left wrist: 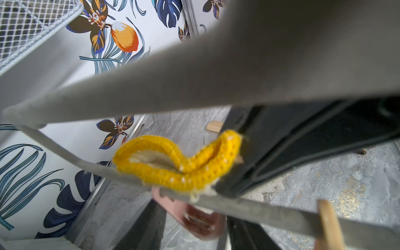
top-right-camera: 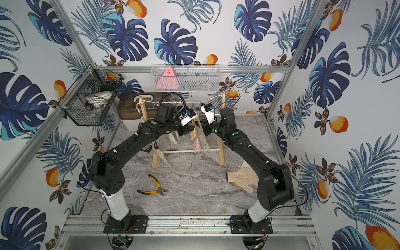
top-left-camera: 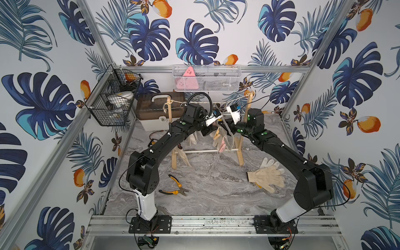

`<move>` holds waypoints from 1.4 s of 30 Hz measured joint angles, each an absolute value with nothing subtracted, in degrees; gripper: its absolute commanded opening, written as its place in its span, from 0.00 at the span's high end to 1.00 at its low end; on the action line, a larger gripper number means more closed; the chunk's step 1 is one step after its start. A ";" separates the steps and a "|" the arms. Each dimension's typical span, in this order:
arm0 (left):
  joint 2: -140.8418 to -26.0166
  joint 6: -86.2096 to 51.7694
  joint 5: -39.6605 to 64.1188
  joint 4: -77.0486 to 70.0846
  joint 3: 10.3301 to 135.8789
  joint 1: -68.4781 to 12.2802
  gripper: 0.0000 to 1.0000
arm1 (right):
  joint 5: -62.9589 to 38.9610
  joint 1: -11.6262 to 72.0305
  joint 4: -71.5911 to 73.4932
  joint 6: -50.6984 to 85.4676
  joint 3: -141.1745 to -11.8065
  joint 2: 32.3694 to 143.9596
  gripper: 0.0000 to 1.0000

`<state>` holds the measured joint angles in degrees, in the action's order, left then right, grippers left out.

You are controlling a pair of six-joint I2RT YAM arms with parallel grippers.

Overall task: Clip the gloves onto a hanger to dry
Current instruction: Open the clamp at the hanger.

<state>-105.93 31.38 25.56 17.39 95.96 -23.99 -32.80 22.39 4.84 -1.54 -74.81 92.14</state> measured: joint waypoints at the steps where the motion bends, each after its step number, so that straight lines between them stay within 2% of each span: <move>1: -105.93 31.18 25.93 17.45 95.90 -23.83 0.51 | -32.88 22.39 4.84 -1.54 -74.85 92.16 1.00; 6: -106.00 29.71 27.79 17.69 95.11 -22.65 0.49 | -33.76 22.39 4.82 -1.58 -75.11 92.27 1.00; 12: -106.74 28.21 29.89 18.13 95.70 -22.02 0.50 | -34.70 22.35 4.43 -1.58 -75.44 92.68 1.00; 20: -106.59 26.35 31.53 18.04 96.29 -21.32 0.57 | -35.57 22.35 3.66 -1.96 -75.88 92.68 1.00; 28: -105.80 23.94 33.26 17.85 96.29 -20.23 0.75 | -35.86 22.35 3.22 -1.96 -75.88 92.68 1.00; 42: -104.12 22.63 37.26 18.39 95.26 -19.75 0.78 | -35.66 22.35 -3.27 -6.66 -72.62 91.20 1.00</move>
